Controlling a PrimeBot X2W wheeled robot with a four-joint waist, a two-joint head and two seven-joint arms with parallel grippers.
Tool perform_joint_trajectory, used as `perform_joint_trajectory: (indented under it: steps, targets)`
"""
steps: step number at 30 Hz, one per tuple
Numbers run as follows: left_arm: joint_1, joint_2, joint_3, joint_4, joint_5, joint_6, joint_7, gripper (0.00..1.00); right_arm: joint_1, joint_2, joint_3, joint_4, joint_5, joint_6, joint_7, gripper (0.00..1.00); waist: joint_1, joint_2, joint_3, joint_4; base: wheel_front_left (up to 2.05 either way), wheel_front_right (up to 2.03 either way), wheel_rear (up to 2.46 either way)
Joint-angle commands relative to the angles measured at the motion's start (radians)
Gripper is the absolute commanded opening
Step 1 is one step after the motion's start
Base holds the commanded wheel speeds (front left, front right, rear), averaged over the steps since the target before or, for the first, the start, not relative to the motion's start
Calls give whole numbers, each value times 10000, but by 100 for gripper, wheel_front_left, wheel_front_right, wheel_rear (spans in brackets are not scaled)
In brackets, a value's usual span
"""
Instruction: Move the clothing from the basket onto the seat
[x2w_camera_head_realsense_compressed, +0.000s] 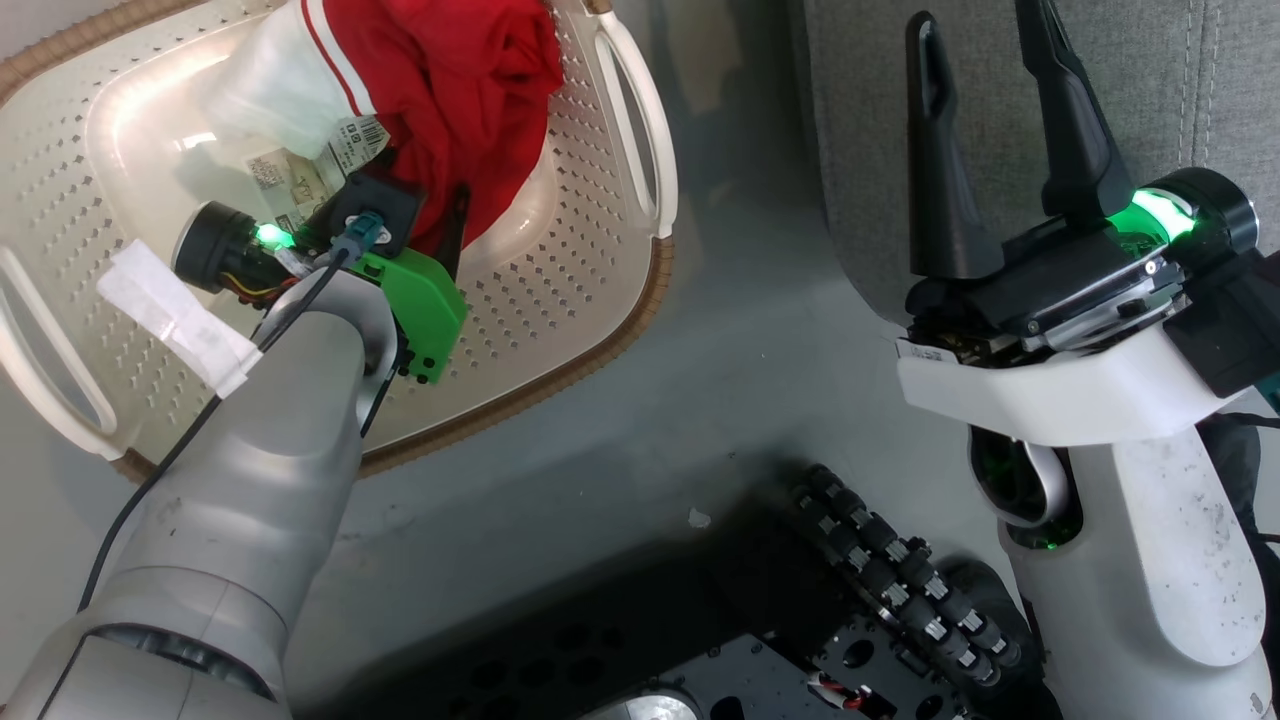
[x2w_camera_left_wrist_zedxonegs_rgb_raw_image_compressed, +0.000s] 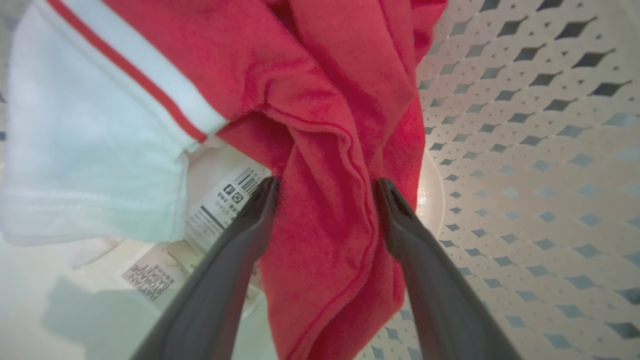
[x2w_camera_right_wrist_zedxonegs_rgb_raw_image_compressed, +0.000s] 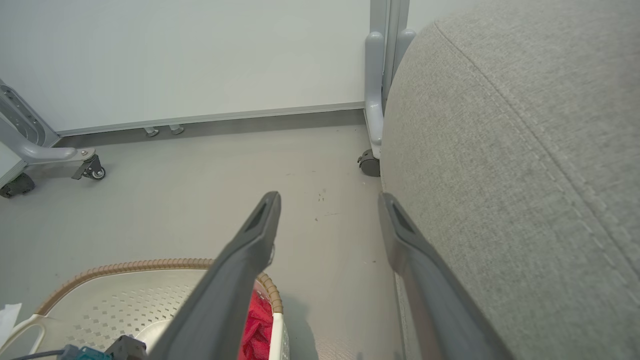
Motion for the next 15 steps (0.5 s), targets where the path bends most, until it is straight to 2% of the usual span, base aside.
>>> perform_joint_trajectory:
  steps: [1, 8, 9, 10, 15]
  targets:
    - [-215, 46, 38, 212, -49, 50, 13, 100, 141, -3, -11, -62, 21, -7, -48, 100, -2, 0, 93, -59, 0, 0, 0]
    - [-536, 65, -8, 834, -169, -1, 97, 100, 398, -3, 12, -151, 34, -7, -49, 100, -2, 0, 163, -84, 0, 0, 0]
    - [-574, 63, -16, 883, -192, -18, 133, 45, 426, -3, -1, -166, 24, -7, -49, 100, -2, 0, 166, -81, 0, 0, 0]
    - [-606, 71, -13, 908, -229, -26, 128, 0, 429, -3, -14, -177, 13, -7, -49, 100, -2, 0, 168, -80, 0, 0, 0]
    - [-748, 184, -82, 1039, -260, -81, 130, 0, 419, -3, -45, -202, -35, -7, -49, 100, -2, 0, 134, -101, 0, 0, 0]
